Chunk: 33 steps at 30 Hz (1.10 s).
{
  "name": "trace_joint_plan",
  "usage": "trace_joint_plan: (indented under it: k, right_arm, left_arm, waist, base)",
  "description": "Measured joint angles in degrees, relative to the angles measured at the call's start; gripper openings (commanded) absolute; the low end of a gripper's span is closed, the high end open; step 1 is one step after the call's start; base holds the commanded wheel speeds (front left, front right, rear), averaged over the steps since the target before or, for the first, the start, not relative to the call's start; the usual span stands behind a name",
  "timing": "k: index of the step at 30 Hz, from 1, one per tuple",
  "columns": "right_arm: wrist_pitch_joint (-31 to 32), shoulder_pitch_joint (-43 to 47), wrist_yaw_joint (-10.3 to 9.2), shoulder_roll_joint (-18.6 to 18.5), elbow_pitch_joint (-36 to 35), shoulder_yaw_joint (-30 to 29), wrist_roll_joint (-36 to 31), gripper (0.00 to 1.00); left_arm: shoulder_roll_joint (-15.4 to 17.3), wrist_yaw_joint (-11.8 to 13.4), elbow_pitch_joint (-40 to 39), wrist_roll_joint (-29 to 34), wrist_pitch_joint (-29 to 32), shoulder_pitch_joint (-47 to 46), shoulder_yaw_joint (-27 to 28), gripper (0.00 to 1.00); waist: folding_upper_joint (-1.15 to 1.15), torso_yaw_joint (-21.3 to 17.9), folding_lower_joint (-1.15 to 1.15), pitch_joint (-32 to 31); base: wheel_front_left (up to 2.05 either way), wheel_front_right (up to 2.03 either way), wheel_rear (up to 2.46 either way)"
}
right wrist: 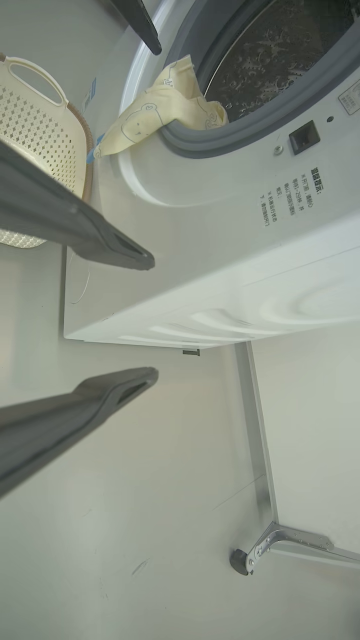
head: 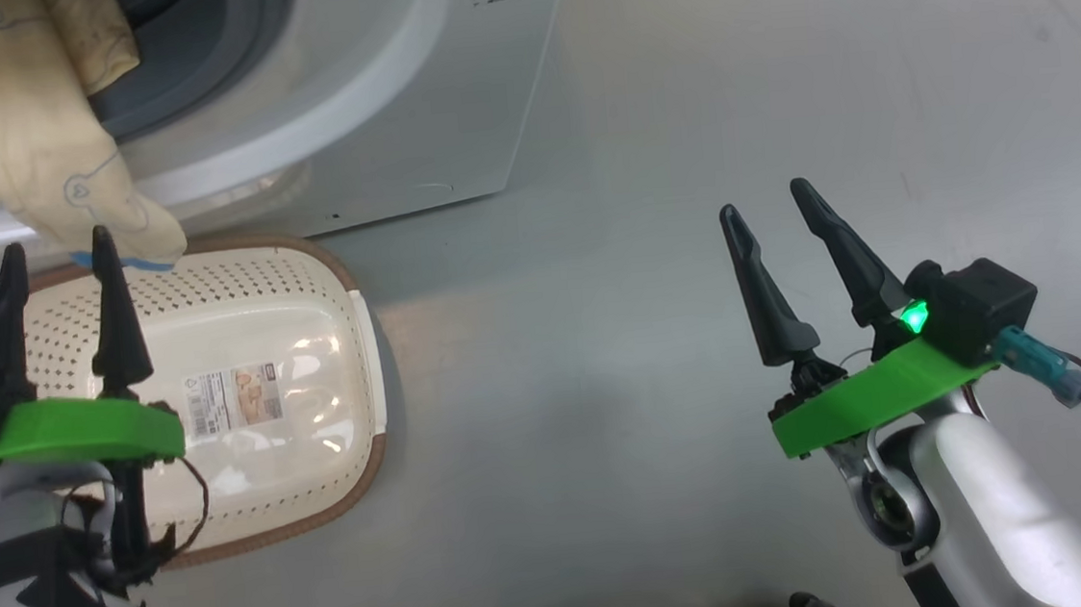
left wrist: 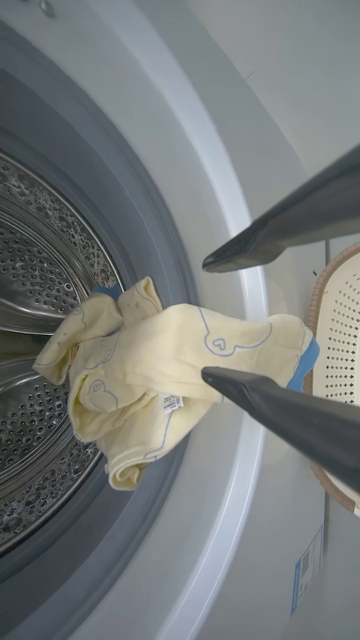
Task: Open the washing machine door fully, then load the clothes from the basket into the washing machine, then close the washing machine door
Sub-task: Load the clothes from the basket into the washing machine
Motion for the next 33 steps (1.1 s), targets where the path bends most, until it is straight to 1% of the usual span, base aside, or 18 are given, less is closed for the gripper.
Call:
trace_joint_plan:
  k: [17,33]
  right_arm:
    - [0.0,-2.64,0.0,0.01,-0.86,0.07,0.01,1.0]
    - [0.0,-3.98,0.0,0.01,-0.86,0.36,-0.77,1.0]
  left_arm:
    - [3.21,-0.12,13.36,-0.83,-0.67,-12.52,-0.33,1.0]
    - [4.03,-0.13,20.25,-1.44,-1.4,-18.95,0.82,1.0]
  waist:
    - [0.0,-0.73,0.01,5.91]
    - [0.0,-0.74,0.01,8.73]
  base:
    - [0.0,0.0,0.0]
    - [0.0,0.0,0.0]
